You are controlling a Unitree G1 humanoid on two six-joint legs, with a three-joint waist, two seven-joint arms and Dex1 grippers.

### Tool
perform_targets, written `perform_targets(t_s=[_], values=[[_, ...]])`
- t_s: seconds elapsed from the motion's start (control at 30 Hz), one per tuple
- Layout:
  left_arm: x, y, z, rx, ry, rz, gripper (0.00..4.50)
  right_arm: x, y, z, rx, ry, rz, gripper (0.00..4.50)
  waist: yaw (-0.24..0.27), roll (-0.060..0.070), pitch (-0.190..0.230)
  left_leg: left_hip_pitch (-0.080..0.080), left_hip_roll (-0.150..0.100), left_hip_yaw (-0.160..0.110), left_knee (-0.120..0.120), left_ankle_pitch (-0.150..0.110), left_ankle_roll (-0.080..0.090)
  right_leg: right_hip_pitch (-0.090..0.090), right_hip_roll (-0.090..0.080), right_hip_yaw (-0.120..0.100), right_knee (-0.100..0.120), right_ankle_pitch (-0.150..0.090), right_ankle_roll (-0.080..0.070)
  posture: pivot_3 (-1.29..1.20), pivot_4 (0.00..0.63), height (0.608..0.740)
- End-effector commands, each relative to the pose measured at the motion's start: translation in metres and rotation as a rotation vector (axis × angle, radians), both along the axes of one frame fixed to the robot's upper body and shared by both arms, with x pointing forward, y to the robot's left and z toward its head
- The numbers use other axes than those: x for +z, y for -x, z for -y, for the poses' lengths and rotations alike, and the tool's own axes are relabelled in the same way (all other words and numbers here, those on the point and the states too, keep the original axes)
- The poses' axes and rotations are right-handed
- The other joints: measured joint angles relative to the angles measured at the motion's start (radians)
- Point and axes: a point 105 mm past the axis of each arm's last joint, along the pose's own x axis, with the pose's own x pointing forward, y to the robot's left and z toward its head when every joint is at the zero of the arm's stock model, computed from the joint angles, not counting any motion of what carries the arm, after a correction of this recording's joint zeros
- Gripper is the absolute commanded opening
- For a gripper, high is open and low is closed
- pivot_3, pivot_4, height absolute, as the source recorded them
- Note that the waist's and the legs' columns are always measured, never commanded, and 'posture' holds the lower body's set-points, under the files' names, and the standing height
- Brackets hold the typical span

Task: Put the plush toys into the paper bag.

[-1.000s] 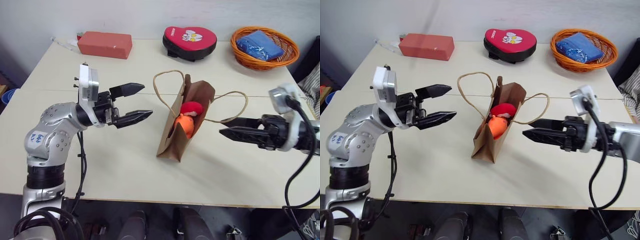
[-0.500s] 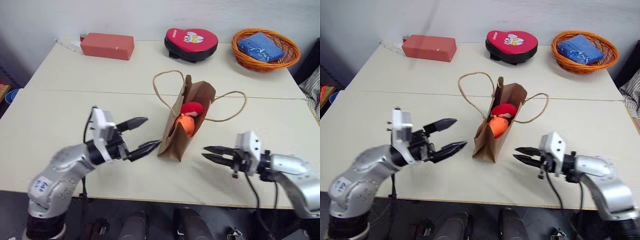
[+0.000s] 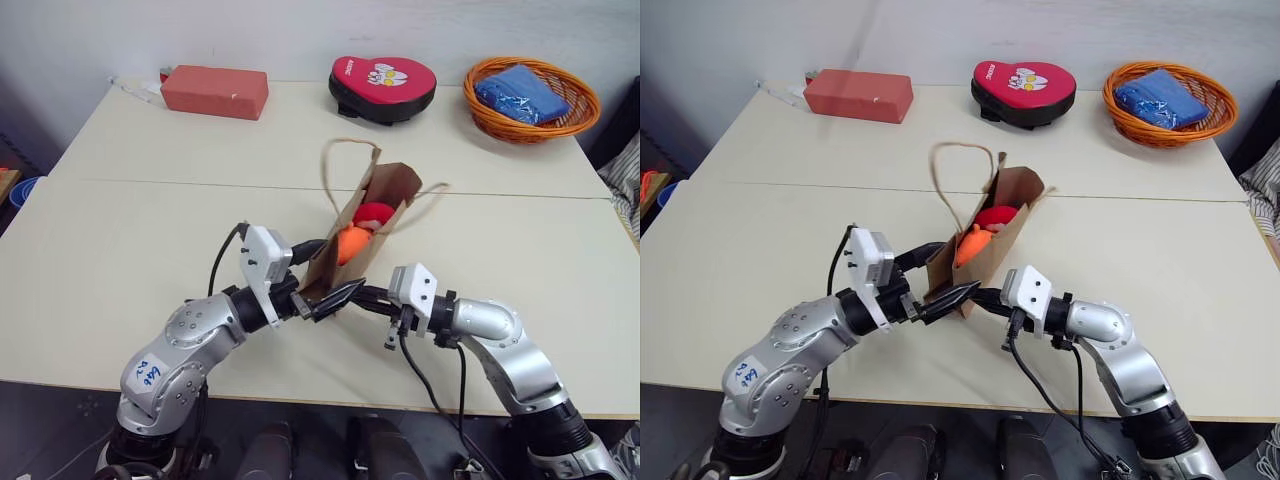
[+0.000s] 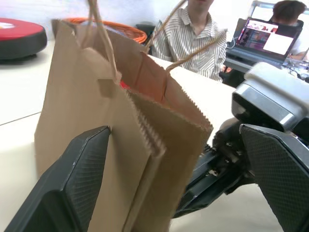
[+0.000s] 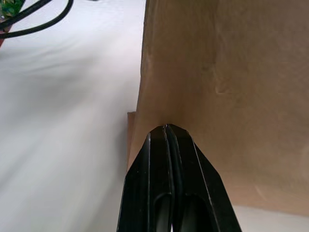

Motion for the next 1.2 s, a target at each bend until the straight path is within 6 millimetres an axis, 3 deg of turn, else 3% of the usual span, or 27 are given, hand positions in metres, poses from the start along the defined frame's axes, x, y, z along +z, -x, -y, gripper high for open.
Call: perform_targets(t_s=[0.03,0.23,0.33,0.47,0.73,0.87,0.97,1.03,1.2], values=[[0.002,-0.007,-0.001,0.038,-0.020,0.029,4.50,0.011,0.001,-0.006,0.015,-0.013,0.044,0.04,0.000,0.000,0.000,0.000,0.000,0.000,0.000,0.000,0.000,0.000,0.000,0.000,0.000,0.000,0.000,0.00,0.150,0.740],[-0.006,-0.014,-0.004,0.086,-0.084,0.021,4.50,0.015,0.000,-0.009,0.027,-0.021,0.054,0.04,0.000,0.000,0.000,0.000,0.000,0.000,0.000,0.000,0.000,0.000,0.000,0.000,0.000,0.000,0.000,0.00,0.150,0.740],[-0.004,-0.017,-0.005,0.107,-0.064,0.036,3.89,0.015,0.003,-0.003,0.035,-0.021,0.050,0.00,0.001,0.000,0.000,0.000,0.000,0.000,0.000,0.000,0.000,0.000,0.000,0.000,0.000,0.000,0.000,0.00,0.150,0.740],[-0.004,-0.011,-0.001,0.040,-0.045,0.036,2.65,0.013,0.010,0.010,0.034,-0.015,0.034,0.00,0.003,0.000,0.000,0.000,0.000,0.000,0.000,0.000,0.000,0.000,0.000,0.000,0.000,0.000,0.000,0.00,0.150,0.740],[-0.001,-0.018,-0.024,-0.019,-0.090,0.113,0.04,0.012,0.023,0.059,-0.067,0.019,0.001,0.00,0.003,0.000,0.000,0.000,0.000,0.000,0.000,0.000,0.000,0.000,0.000,0.000,0.000,0.000,0.000,0.00,0.150,0.740],[0.008,-0.003,-0.050,-0.377,-0.134,0.162,0.01,0.020,0.036,0.100,-0.133,0.068,-0.006,0.00,0.005,0.000,0.000,0.000,0.000,0.000,0.000,0.000,0.000,0.000,0.000,-0.001,-0.001,0.000,0.000,0.00,0.150,0.740],[0.008,-0.016,-0.069,-0.487,-0.224,0.170,0.01,0.031,0.045,0.119,-0.145,0.086,0.024,0.00,0.004,0.001,0.000,0.000,0.000,0.000,0.000,0.000,0.000,0.002,0.000,-0.001,-0.001,0.000,0.000,0.00,0.150,0.740],[0.010,-0.026,-0.070,-0.545,-0.245,0.184,0.01,0.039,0.053,0.132,-0.143,0.081,0.066,0.00,0.006,0.001,0.000,0.000,-0.001,-0.001,0.000,0.000,0.000,0.002,0.000,-0.002,-0.001,0.000,0.000,0.00,0.150,0.740],[0.006,-0.045,-0.060,-0.627,-0.269,0.219,0.01,0.032,0.070,0.157,-0.162,0.183,0.065,0.00,0.006,0.000,0.000,-0.001,-0.002,0.000,0.000,0.000,0.002,0.002,-0.001,-0.002,0.000,0.000,0.000,0.00,0.150,0.740]])
